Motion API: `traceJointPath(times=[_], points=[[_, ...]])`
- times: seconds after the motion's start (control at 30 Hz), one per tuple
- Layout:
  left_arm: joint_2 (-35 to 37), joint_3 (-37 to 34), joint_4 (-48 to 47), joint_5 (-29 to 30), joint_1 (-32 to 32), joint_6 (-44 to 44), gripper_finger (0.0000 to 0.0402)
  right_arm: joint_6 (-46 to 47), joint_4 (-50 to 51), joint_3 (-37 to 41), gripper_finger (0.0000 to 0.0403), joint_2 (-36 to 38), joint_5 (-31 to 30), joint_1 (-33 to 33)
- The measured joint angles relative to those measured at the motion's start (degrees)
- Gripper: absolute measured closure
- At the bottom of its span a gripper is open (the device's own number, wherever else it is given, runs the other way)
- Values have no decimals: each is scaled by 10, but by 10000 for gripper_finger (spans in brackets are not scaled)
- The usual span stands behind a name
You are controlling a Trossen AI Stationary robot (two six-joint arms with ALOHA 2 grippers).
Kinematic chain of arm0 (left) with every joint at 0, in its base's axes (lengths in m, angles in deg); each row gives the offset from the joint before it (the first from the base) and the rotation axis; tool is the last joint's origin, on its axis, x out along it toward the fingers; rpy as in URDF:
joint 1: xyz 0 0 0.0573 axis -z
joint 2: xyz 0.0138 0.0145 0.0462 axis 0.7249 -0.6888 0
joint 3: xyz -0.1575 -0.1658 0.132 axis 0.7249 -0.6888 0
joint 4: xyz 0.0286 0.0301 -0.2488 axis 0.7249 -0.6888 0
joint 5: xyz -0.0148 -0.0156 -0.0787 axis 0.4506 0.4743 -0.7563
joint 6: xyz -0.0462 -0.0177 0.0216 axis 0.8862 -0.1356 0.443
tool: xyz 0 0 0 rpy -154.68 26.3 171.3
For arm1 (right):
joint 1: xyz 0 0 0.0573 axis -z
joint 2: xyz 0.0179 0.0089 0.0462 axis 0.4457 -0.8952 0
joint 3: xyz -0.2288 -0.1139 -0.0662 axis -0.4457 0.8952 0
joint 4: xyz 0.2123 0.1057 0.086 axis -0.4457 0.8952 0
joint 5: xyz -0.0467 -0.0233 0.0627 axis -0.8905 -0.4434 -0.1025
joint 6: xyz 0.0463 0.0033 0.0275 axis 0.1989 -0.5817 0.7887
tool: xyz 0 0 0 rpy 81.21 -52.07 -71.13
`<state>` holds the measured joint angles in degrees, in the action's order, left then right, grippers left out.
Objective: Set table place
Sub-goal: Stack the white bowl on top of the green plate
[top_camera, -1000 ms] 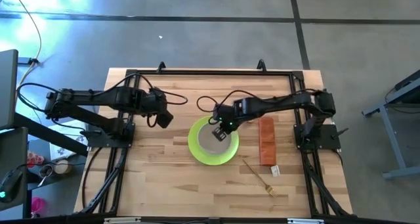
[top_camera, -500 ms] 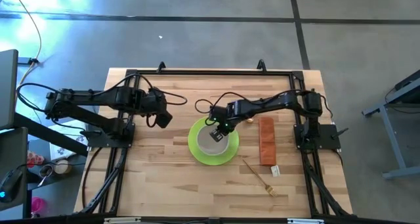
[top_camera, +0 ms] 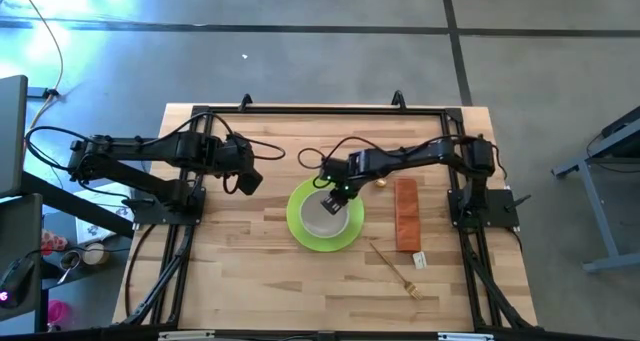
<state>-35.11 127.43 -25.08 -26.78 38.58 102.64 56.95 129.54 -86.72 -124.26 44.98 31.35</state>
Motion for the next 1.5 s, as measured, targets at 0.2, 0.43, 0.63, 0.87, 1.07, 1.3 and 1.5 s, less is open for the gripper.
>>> traceJointPath(times=[0.2, 0.43, 0.63, 0.87, 1.07, 1.3, 1.5], points=[[0, 0, 0, 0, 0, -8, 135, 23, 91, 0, 283, 73, -9, -14], [0, 0, 3, 0, 0, -44, 135, 186, 231, 0, 281, 166, -36, -163], [0, 0, 16, -2, 0, -82, 135, 403, 237, 0, 281, 162, -42, -320], [0, 0, 27, -5, 0, -100, 135, 532, 234, 0, 281, 114, -37, -416], [0, 0, 26, -7, 0, -100, 135, 543, 201, 27, 281, 69, -21, -437], [0, 0, 26, -18, 0, -97, 135, 515, 101, 107, 281, 56, -11, -437], [0, 0, 26, -24, 0, -86, 135, 509, 86, 153, 281, 58, -5, -437]])
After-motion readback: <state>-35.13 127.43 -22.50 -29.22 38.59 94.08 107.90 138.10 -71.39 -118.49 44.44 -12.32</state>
